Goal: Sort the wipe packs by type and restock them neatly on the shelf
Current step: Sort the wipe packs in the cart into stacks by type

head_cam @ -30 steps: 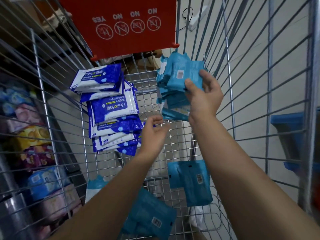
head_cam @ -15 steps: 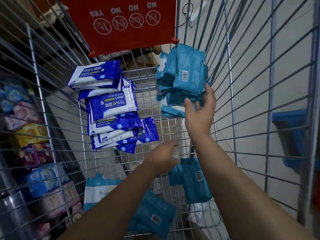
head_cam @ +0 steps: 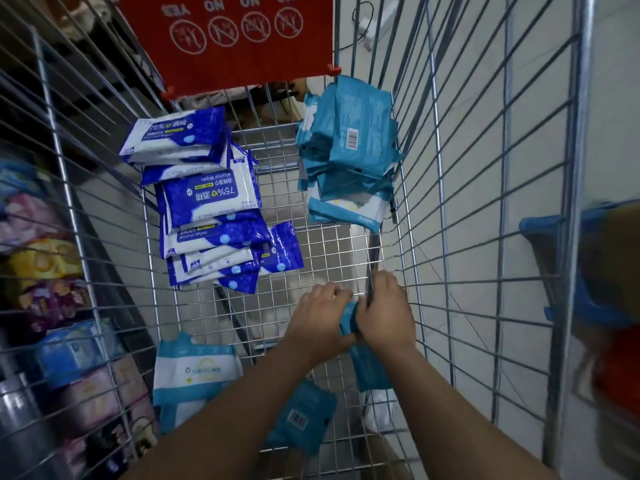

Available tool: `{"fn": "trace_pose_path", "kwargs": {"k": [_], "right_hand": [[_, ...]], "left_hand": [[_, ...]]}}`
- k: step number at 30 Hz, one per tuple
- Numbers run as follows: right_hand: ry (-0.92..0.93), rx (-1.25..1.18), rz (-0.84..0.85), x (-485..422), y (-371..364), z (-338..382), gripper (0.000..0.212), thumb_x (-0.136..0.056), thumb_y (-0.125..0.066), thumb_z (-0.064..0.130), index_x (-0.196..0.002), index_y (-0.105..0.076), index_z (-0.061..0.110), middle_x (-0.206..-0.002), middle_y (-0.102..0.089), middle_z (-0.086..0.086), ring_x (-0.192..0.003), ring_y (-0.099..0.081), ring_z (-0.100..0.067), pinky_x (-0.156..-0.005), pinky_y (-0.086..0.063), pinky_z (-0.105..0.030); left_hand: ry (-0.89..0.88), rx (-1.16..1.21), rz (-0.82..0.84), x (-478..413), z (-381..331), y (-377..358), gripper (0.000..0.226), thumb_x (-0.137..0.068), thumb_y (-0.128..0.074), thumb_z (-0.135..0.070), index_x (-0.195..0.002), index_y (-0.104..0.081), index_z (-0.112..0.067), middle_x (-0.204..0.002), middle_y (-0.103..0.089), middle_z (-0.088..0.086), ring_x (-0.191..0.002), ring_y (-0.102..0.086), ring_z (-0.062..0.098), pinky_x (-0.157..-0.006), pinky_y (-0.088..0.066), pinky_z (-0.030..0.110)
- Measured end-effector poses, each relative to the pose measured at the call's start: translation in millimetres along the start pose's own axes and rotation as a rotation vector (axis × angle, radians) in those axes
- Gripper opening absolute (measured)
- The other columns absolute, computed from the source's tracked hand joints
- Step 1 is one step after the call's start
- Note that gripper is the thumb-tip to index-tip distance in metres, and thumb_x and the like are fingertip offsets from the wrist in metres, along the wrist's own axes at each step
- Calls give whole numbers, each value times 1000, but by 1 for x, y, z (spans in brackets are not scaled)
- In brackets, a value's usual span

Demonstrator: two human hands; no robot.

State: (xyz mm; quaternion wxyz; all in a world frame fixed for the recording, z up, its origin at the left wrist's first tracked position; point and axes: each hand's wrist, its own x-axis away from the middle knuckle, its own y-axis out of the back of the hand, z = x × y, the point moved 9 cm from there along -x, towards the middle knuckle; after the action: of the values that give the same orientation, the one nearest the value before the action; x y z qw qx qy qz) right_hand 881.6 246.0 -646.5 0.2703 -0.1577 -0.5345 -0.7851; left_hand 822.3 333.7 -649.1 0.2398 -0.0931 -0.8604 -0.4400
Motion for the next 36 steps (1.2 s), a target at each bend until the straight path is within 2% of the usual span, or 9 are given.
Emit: {"fn": "trace_pose_path", "kwargs": {"k": [3, 6, 10, 16, 19, 22, 27, 32, 36], "right_hand": [[40, 81, 15, 5, 0, 3, 42, -97, -45, 20, -138, -41, 12, -151, -30, -6, -134, -35, -23, -108, -34, -36], [65, 119, 17, 9, 0, 2, 36, -98, -42, 20, -133, -46, 12, -142, -41, -6, -126, -42, -23, -102, -36, -34], [108, 151, 50, 17, -3, 5, 36, -99, -40, 20, -134, -47, 12, -140, -43, -6, -127, -40, -22, -105, -32, -31], [167, -174, -46, 31, 6, 11, 58, -97, -45, 38, -146, -30, 10, -151, -31, -11, -142, -26, -25, -117, -24, -37], [103, -418, -113, 21, 22, 26, 79, -86, -61, 49, -149, -24, 17, -148, -35, -9, -134, -38, -19, -109, -35, -36], [-80, -853, -33, 1, 28, 43, 54, -80, -74, 38, -124, -50, 18, -112, -64, -5, -92, -64, -11, -78, -54, -28], [-141, -1098, -68, -31, 58, 73, 37, -82, -75, 29, -109, -60, 10, -91, -69, -4, -77, -68, -15, -61, -54, -21], [-335, -696, -200, -31, 58, 41, 30, -88, -63, 44, -88, -59, 15, -82, -60, 0, -77, -60, -22, -69, -47, -29], [-504, -831, -245, -25, 39, 8, 15, -90, -59, 13, -104, -59, 9, -99, -65, -11, -95, -64, -31, -86, -53, -42]], "left_hand": [[1, 111, -14, 4, -1, -1, 58, -78, -68, -34, -129, -47, -18, -126, -41, -1, -115, -38, 17, -93, -32, 25], [38, 296, 37, 7, -3, -9, 45, -78, -70, -23, -116, -49, -11, -115, -41, 1, -99, -47, 17, -78, -35, 22], [159, 482, 149, 9, 4, -30, 26, -77, -72, -14, -100, -61, -7, -94, -61, 5, -82, -54, 16, -65, -37, 26], [214, 688, 81, 0, 27, 15, 10, -82, -70, -2, -92, -68, 0, -72, -58, 6, -51, -47, 7, -50, -41, 23], [231, 787, -9, -2, 39, 66, 10, -84, -70, -4, -94, -68, -6, -75, -63, 6, -61, -55, 11, -52, -44, 18], [209, 942, -186, -6, 46, 127, 16, -84, -68, 0, -98, -67, -5, -72, -70, -6, -62, -63, 3, -55, -49, 16], [202, 931, -417, -23, 48, 194, 10, -89, -65, -14, -99, -68, -13, -82, -68, -8, -63, -63, -2, -55, -49, 12], [268, 669, -253, -52, 54, 163, 23, -94, -52, 0, -110, -66, -8, -103, -66, 5, -83, -57, 9, -67, -46, 18], [167, 482, -210, -60, 49, 140, 32, -92, -48, 9, -116, -66, -3, -103, -59, 2, -89, -51, 12, -64, -39, 6]]}}
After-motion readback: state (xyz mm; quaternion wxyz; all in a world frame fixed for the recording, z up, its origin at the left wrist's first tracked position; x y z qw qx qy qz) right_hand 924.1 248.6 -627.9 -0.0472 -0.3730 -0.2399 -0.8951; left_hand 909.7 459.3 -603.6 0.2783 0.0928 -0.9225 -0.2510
